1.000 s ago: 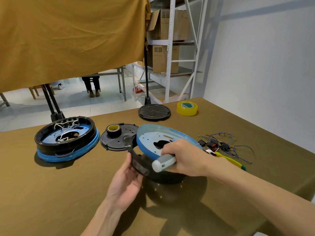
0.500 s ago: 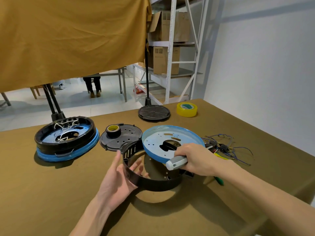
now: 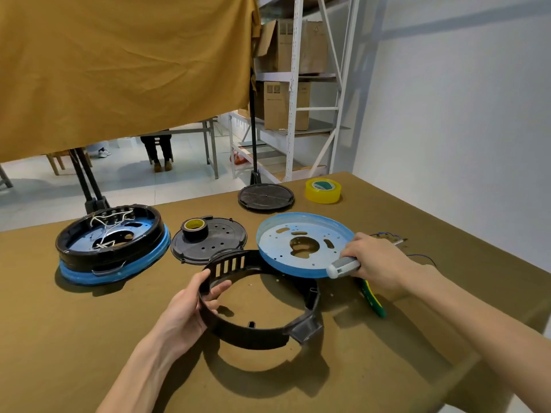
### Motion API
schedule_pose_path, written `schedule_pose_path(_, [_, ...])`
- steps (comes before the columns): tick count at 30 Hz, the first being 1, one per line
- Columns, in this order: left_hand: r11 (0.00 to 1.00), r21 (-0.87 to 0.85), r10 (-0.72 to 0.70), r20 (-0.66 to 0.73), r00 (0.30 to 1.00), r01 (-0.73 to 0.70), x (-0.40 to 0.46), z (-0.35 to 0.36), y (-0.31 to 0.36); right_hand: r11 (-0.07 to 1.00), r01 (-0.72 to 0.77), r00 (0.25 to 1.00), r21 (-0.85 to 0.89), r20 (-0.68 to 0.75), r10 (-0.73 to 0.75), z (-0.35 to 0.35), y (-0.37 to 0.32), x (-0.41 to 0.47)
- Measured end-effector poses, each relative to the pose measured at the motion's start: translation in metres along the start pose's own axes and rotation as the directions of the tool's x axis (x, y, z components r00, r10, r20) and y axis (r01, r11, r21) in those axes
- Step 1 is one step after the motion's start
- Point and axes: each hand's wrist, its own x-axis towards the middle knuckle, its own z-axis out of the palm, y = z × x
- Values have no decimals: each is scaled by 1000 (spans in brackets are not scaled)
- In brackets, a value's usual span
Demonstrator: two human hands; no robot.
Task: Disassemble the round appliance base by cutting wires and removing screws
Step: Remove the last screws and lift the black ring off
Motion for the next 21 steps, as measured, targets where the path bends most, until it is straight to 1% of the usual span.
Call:
schedule_pose_path(1, [1000, -18, -8, -3, 1000, 8, 1, 0, -1, 999, -30, 999, 11, 25, 29, -1, 1, 1])
schedule_pose_path(3, [999, -54, -4, -19, 1000, 3, 5, -1, -2, 991, -66, 996, 118, 73, 58, -4, -2, 3])
schedule_pose_path(7, [992, -123, 30, -56, 998, -37, 8, -1, -4, 931, -10, 1000, 366, 6, 8, -16, -32, 14])
schedule_pose_path(9, [990, -129, 59, -24, 998, -62, 6, -1, -3, 908, 39, 999, 418, -24, -32, -17, -56, 26])
schedule_pose_path(11, [982, -153, 115, 53, 992, -106, 1, 0, -1, 919, 73, 996, 387, -66, -52, -12, -80, 38])
schedule_pose_path(13, [973, -168, 179, 131, 975, -157, -3, 1, 2, 937, 49, 996, 346, -87, -20, -2, -99, 50])
schedule_pose_path(14, [973, -147, 200, 150, 968, -178, -5, 2, 2, 954, 23, 995, 300, -100, 7, 2, -105, 55])
schedule_pose_path(16, [976, -87, 208, 121, 971, -199, -6, 6, 2, 986, -6, 987, 170, -157, 33, 10, -112, 64])
schedule_pose_path(17, [977, -78, 203, 84, 976, -196, -6, 8, 2, 990, 2, 984, 141, -175, 23, 13, -112, 67])
schedule_pose_path(18, [978, -88, 193, 52, 980, -188, -5, 9, 2, 988, 29, 985, 150, -173, -3, 14, -110, 69])
schedule_pose_path(21, [977, -178, 120, 15, 993, -115, 0, 2, 4, 978, 131, 989, 162, -82, -119, 11, -95, 65])
